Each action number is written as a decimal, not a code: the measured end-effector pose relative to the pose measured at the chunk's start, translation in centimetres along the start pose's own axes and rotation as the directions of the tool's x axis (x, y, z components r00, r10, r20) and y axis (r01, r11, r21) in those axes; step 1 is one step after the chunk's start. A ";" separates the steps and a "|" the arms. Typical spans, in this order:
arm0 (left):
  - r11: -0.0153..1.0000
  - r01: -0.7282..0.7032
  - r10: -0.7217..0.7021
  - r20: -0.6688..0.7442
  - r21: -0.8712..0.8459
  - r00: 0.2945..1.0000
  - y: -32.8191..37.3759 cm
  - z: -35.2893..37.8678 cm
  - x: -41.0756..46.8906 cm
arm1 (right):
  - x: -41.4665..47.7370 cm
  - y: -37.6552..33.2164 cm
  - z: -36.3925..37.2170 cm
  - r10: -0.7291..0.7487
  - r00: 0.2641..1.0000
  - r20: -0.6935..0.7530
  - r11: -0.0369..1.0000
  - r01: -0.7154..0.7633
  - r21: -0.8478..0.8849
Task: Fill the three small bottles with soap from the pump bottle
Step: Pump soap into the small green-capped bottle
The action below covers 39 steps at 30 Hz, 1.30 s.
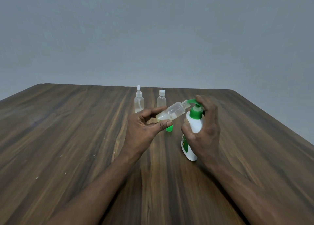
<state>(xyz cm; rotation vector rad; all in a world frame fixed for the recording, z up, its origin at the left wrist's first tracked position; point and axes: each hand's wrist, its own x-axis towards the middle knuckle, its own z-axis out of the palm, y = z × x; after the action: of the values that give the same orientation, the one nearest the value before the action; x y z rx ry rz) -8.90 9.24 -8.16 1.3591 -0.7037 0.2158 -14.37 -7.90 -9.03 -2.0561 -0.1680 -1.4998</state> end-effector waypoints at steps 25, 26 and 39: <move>1.000 -0.002 0.002 -0.008 0.018 1.000 -0.1 0.1 0.0 | -0.1 0.0 0.0 -0.003 1.000 -0.008 1.000 0.003 0.003; 1.000 -0.001 0.001 -0.008 0.017 1.000 -0.2 0.1 0.1 | -0.1 -0.1 0.0 -0.003 1.000 -0.010 1.000 0.003 0.004; 1.000 0.001 -0.001 -0.007 0.014 1.000 -0.3 0.0 0.1 | -0.1 0.0 0.0 -0.006 1.000 -0.015 1.000 0.006 0.000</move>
<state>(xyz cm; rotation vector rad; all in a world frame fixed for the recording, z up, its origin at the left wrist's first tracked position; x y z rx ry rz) -8.71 9.15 -8.32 1.3717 -0.6970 0.2246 -14.39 -7.91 -9.09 -2.0455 -0.1687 -1.5185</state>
